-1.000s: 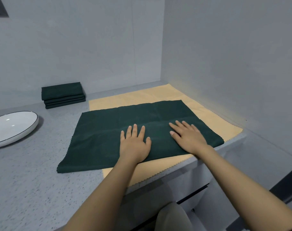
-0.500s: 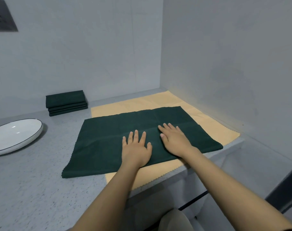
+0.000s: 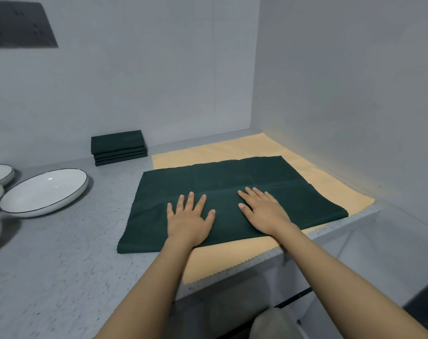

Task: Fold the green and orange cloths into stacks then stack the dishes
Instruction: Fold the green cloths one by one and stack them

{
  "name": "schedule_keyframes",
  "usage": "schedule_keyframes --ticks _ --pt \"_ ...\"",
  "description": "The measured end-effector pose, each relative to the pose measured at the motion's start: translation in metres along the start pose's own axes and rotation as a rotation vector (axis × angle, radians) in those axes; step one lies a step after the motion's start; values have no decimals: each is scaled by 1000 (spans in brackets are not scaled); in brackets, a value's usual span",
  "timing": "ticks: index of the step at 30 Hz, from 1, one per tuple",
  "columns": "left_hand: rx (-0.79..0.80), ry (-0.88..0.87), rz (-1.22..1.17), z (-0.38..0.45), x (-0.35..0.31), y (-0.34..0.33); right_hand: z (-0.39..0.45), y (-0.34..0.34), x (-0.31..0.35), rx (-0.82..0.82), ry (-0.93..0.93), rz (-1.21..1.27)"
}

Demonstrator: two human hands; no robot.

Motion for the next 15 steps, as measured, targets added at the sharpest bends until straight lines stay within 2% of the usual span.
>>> schedule_keyframes --ticks 9,15 --pt "-28 121 2 -20 64 12 -1 1 3 16 2 -20" --pt "-21 117 -20 -22 63 15 0 1 5 16 -10 -25"
Point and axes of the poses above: each hand's wrist, its own z-axis towards the middle knuckle, its own y-axis out of the back of the hand, x = y × z, the point moved 2 cm from there along z, towards the middle knuckle, and after that the axes turned 6 degrees about -z, right-handed, at the moved point
